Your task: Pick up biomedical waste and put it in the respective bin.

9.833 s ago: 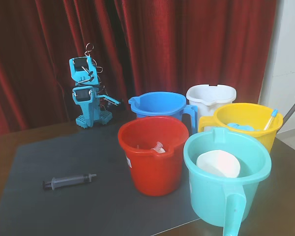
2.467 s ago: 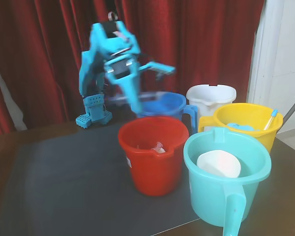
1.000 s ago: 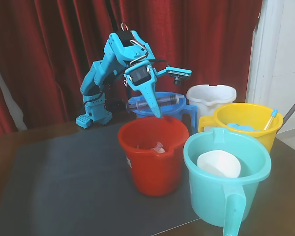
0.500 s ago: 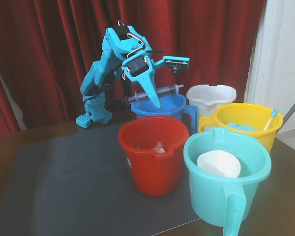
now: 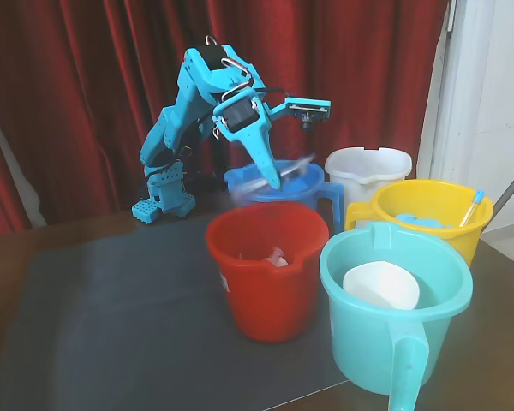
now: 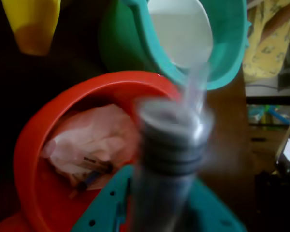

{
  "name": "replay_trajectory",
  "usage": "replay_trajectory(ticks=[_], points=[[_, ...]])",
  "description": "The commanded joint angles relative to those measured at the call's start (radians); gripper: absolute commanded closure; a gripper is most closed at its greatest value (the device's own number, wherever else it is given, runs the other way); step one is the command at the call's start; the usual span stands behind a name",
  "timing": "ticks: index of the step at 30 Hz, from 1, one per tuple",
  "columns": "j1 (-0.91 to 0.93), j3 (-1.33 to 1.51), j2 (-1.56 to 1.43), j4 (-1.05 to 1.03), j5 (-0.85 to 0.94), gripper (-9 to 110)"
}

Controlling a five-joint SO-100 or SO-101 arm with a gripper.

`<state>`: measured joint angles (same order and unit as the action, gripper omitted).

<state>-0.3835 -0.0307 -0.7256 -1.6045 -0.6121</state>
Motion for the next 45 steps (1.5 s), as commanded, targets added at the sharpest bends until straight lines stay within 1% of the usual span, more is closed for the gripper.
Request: replay_trajectory(ticks=[1, 10, 14, 15, 16, 19, 20, 21, 25, 28, 31, 36, 45], points=[[0.005, -0.043, -0.044, 0.008, 0.005, 86], [0.005, -0.031, -0.055, -0.002, 0.009, 85], [0.032, -0.064, -0.075, -0.129, 0.012, 86], [0.043, -0.107, -0.104, -0.195, 0.015, 86], [0.055, -0.173, -0.172, -0.319, 0.067, 91], [0.064, -0.163, -0.262, -0.345, 0.144, 98], [0.078, -0.129, -0.325, -0.345, 0.158, 102], [0.083, -0.081, -0.390, -0.345, 0.160, 102], [0.084, 0.167, -0.603, -0.344, 0.179, 102], [0.086, 0.371, -0.762, -0.342, 0.275, 102], [0.098, 0.658, -1.006, -0.342, 0.387, 102], [0.101, 0.905, -1.270, -0.341, 0.419, 102], [0.101, 1.374, -1.695, -0.285, 0.403, 102]])
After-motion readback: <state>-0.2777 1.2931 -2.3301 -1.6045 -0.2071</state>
